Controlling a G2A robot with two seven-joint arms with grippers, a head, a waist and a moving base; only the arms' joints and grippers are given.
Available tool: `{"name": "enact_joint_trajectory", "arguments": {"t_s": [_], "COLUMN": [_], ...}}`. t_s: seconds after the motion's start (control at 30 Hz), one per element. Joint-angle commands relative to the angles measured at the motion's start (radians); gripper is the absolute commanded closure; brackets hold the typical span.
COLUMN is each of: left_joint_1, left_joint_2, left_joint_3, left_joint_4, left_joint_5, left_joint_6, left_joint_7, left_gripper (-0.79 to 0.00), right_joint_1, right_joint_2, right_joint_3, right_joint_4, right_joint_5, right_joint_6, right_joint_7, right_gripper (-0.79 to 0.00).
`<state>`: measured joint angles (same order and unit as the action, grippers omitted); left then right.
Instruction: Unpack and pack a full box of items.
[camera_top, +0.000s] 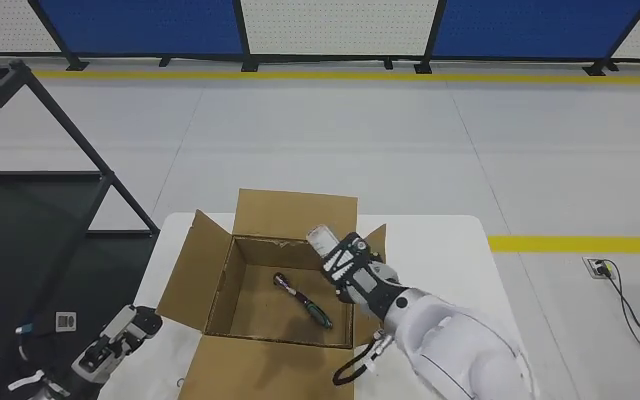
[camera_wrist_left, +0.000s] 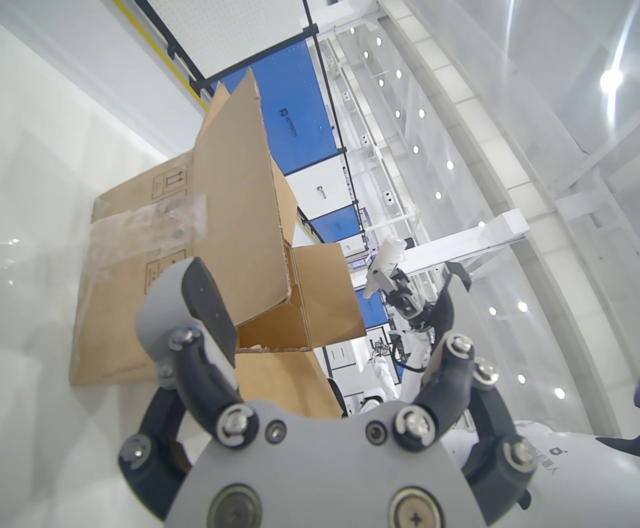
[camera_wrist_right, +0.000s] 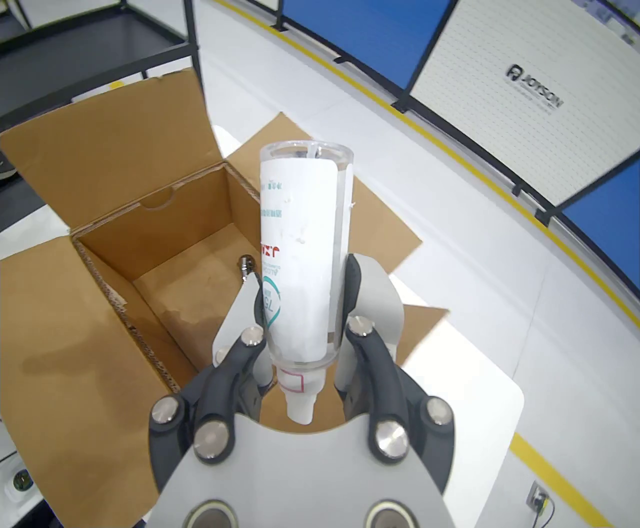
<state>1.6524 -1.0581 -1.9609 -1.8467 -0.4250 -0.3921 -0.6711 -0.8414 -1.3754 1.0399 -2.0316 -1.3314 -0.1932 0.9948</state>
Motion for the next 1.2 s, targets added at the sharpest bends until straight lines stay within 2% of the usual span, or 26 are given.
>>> {"name": "enact_joint_trajectory", "arguments": {"t_s": [0.0,0.17,0.2,0.4,0.5,0.8,1.17], "left_joint_1": [0.004,0.015,0.016,0.017,0.017,0.016,0.007], "left_joint_2": [0.000,-0.002,-0.002,-0.003,-0.003,-0.004,-0.005], "left_joint_3": [-0.004,-0.015,-0.019,-0.030,-0.032,-0.042,-0.049], "left_joint_4": [0.002,0.011,0.015,0.029,0.034,0.050,0.050], "left_joint_5": [-0.008,-0.026,-0.030,-0.043,-0.045,-0.062,-0.064], "left_joint_6": [-0.002,-0.009,-0.010,-0.010,-0.011,-0.007,-0.004], "left_joint_7": [-0.002,-0.001,0.001,-0.003,-0.005,-0.007,-0.013], "left_gripper": [-0.785,-0.785,-0.785,-0.785,-0.785,-0.785,-0.785], "right_joint_1": [0.066,0.213,0.242,0.381,0.439,0.543,0.600], "right_joint_2": [-0.013,-0.056,-0.069,-0.127,-0.154,-0.239,-0.330], "right_joint_3": [-0.059,-0.195,-0.225,-0.329,-0.374,-0.467,-0.533], "right_joint_4": [0.078,0.313,0.374,0.658,0.775,1.081,1.324], "right_joint_5": [0.030,0.086,0.147,0.292,0.295,0.405,0.457], "right_joint_6": [0.003,0.024,0.010,-0.041,-0.031,-0.099,-0.123], "right_joint_7": [0.008,0.024,0.026,0.040,0.031,-0.020,-0.080], "right_gripper": [0.000,0.000,0.000,0.000,0.000,0.000,0.000]}}
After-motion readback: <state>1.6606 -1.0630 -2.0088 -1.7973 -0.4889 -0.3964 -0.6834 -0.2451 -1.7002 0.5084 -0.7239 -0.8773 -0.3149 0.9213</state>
